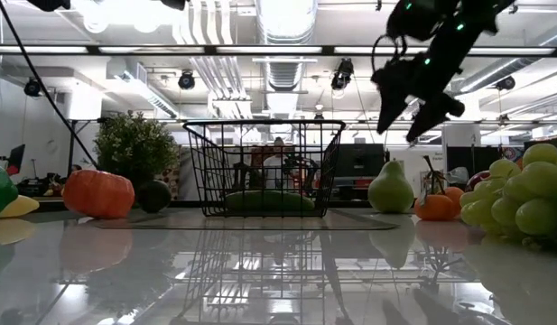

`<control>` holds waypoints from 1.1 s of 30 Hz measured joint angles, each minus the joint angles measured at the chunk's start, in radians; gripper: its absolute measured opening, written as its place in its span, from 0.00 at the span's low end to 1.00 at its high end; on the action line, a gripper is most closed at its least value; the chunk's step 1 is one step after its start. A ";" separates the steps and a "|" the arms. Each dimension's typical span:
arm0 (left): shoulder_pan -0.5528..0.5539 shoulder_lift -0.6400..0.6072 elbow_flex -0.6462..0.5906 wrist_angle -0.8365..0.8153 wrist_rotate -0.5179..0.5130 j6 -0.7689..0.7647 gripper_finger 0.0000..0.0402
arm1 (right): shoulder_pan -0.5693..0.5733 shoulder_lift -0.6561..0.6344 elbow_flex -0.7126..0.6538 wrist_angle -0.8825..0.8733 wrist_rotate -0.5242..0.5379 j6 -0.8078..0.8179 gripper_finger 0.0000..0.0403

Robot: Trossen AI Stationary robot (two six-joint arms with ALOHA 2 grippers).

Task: Build produce basket
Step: Put the pear into the black wire basket

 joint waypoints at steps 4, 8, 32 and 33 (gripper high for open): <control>0.000 0.000 0.000 0.000 0.000 0.000 0.53 | -0.061 0.072 0.027 0.008 -0.077 -0.051 0.91; 0.000 0.000 0.000 -0.001 0.000 0.000 0.53 | -0.090 0.129 0.033 0.005 -0.089 -0.070 0.91; 0.000 0.001 0.000 -0.002 0.001 0.000 0.53 | -0.094 0.227 0.022 0.036 -0.099 -0.070 0.58; 0.000 0.001 0.000 -0.002 0.000 0.000 0.53 | -0.094 0.227 0.022 0.036 -0.099 -0.070 0.55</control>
